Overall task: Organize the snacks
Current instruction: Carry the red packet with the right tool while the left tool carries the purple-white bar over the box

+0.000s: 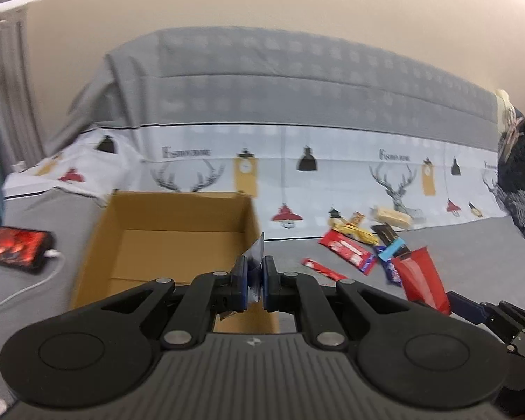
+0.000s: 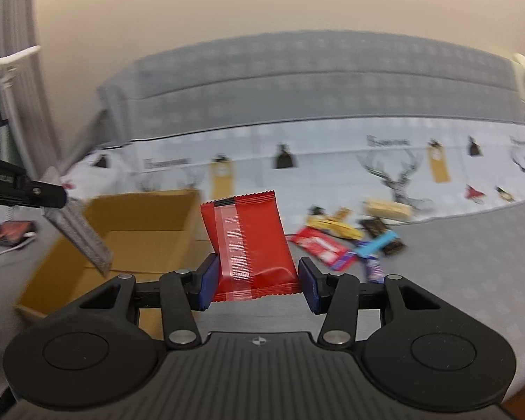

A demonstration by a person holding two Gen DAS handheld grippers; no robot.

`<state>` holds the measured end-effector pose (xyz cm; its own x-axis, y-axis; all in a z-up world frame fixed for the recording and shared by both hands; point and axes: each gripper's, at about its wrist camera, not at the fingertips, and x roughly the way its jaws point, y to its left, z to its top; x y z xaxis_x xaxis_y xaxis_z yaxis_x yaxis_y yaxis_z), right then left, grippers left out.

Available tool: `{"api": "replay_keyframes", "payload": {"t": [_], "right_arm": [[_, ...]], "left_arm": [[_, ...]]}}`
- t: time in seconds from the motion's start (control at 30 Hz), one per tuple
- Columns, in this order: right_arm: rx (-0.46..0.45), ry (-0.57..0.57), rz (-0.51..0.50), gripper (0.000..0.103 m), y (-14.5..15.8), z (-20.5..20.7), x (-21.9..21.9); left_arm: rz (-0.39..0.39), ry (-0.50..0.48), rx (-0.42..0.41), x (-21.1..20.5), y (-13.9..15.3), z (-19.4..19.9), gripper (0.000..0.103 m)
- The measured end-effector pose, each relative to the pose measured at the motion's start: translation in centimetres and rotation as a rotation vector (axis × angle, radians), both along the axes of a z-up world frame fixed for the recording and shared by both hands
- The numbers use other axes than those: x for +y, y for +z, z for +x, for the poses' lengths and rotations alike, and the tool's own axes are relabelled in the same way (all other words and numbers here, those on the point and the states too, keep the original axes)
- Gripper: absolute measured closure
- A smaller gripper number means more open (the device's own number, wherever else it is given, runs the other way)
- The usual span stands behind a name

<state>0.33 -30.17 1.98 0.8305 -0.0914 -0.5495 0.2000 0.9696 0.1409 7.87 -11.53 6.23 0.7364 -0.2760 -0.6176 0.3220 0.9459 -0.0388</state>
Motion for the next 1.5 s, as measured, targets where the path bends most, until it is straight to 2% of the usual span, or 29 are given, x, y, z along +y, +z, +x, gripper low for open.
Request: {"api": "replay_keyframes", "payload": {"t": [0.23, 0.53, 1.5], "right_arm": [[-0.009, 0.088, -0.021, 0.052, 1.9, 0.4, 5.6], [0.013, 0.148, -0.064, 0.052, 2.5, 1.4, 9.2], [0.078, 0.206, -0.069, 0.052, -0.5, 8.1, 12.0]], "left_arm": [[0.032, 0.043, -0.041, 5.4, 0.2, -1.9, 0.094], [0.042, 0.061, -0.080, 8.9, -0.3, -2.3, 0.094], [0.000, 0.082, 0.006, 10.3, -2.4, 4.2, 0.094]]}}
